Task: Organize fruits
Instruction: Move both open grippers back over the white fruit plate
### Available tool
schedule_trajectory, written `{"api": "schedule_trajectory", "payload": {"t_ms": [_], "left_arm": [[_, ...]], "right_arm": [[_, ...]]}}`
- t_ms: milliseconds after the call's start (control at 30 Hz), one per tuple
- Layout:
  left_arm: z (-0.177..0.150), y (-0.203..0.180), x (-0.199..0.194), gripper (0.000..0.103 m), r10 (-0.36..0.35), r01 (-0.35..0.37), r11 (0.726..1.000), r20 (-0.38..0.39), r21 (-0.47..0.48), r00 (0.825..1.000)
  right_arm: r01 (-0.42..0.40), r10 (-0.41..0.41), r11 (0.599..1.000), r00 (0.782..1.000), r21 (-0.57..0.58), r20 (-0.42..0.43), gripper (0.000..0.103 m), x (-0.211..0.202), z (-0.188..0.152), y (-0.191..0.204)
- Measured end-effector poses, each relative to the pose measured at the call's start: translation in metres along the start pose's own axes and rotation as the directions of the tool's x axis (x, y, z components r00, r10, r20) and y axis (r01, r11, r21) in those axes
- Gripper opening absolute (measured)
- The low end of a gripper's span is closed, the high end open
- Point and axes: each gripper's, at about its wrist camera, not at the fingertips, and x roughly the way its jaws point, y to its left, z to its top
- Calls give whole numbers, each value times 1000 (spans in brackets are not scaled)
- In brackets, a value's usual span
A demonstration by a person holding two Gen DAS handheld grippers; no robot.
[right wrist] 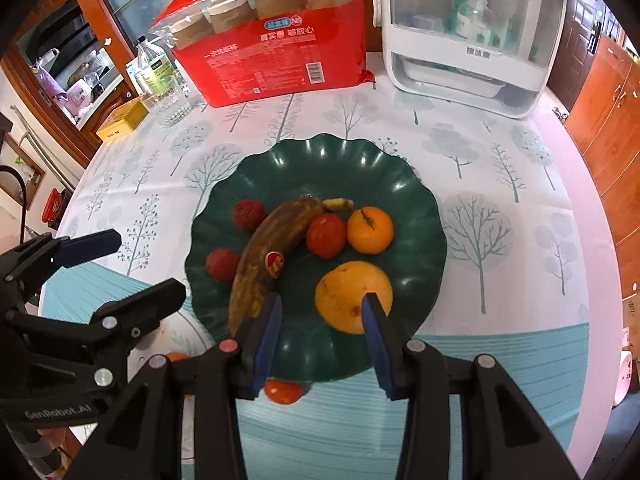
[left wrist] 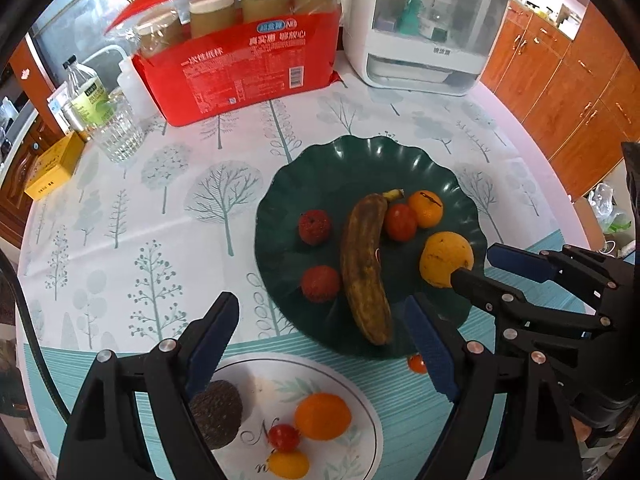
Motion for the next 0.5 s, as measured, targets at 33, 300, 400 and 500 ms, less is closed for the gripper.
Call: {"api": "schedule_trajectory", "payload": {"t_ms": [33,300,400,500], "left_arm": [[-1,1,-4,84,1,-1,1000,7,2,1000],[-17,21,-41,84,-5,4,1000,64,15,998],[-25,30,-53,84,-9,8,1000,76,15,997],[-34,37,-63,84,-11,10,1000,88,15,996]], "right_arm": [[0,0,1000,1000,5,1,42,-3,-2,2],[6,-7,999,1000,43,29,42,-30,-19,26],[4,-6,999,999,50,38,42,-40,-26,36],[12,-15,998,999,57,41,42,-47,-32,47]]}}
